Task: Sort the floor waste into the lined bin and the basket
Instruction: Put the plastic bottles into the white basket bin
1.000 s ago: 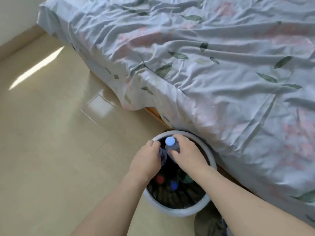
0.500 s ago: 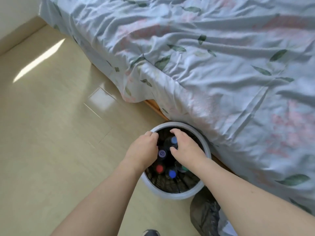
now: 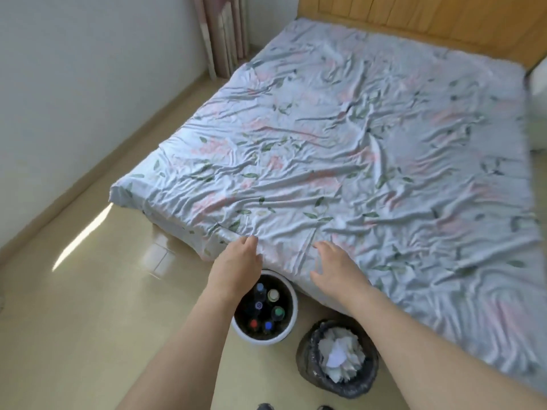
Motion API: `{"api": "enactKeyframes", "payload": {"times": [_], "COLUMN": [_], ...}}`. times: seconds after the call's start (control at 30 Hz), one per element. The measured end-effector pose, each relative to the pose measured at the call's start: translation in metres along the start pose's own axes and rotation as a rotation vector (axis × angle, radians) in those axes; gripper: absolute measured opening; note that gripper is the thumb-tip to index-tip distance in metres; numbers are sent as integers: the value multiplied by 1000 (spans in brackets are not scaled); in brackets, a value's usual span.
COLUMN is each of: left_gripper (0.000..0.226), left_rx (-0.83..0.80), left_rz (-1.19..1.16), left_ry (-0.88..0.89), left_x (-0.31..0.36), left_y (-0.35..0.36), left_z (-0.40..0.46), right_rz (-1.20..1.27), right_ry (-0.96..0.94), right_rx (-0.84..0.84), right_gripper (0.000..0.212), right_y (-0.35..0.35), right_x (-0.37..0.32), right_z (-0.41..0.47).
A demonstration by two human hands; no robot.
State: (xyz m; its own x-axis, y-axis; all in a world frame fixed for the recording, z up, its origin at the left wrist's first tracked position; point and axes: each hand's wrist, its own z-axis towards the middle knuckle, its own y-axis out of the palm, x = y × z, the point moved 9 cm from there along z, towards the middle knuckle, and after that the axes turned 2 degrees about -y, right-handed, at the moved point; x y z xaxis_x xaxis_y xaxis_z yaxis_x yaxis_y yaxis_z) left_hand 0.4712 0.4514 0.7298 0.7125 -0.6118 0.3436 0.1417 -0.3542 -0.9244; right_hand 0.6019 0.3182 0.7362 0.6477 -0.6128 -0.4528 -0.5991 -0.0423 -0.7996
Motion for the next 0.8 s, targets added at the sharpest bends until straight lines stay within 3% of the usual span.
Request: {"api": "enactKeyframes", "payload": {"times": [0.33,0.57,0.8], "left_gripper": [36,35,41], "left_rx": [68,145,87], "left_rz": [144,138,145], "left_ry": [446,706,937], "left_x": [296,573,826], "left_y": [-69,-29,27], "left_z": [-68,-137,-230], "right_rz": [81,123,125], "right_ry": [206,328,481], "right_rx": [327,503,644], "right_gripper": [56,58,57], "right_y": [-184,-280,-366], "right_x": [154,353,529], "right_z": [-209,-381,-534]}}
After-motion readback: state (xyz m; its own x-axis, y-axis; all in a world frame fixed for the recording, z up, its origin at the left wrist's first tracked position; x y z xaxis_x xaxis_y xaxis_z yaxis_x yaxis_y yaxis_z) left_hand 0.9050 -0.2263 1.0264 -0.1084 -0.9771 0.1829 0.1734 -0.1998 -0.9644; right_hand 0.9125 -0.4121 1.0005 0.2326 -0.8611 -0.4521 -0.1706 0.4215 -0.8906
